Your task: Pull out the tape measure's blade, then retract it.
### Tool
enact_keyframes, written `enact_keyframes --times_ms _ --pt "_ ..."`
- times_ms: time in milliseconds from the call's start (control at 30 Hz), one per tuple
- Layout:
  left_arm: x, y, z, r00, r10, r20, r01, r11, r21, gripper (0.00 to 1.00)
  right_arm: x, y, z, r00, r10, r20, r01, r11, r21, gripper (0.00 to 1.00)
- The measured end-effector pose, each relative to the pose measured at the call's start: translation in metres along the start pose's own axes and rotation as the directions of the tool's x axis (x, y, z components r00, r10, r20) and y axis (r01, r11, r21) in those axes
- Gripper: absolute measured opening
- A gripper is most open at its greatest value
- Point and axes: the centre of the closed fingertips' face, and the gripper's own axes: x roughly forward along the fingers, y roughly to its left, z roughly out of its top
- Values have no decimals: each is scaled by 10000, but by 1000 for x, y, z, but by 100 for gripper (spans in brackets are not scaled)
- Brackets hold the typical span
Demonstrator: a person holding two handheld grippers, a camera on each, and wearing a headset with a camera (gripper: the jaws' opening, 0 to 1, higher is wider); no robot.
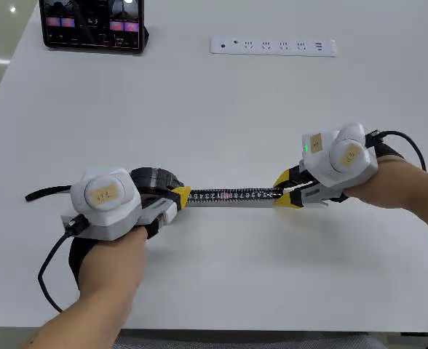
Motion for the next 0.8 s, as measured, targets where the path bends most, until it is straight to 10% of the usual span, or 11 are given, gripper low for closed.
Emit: enact_keyframes --times_ms 800 --pt "-4 -4 1 9999 -129 -39 128 9997 -208 61 20 -3 30 9987 226 461 -220 9997 -133 11"
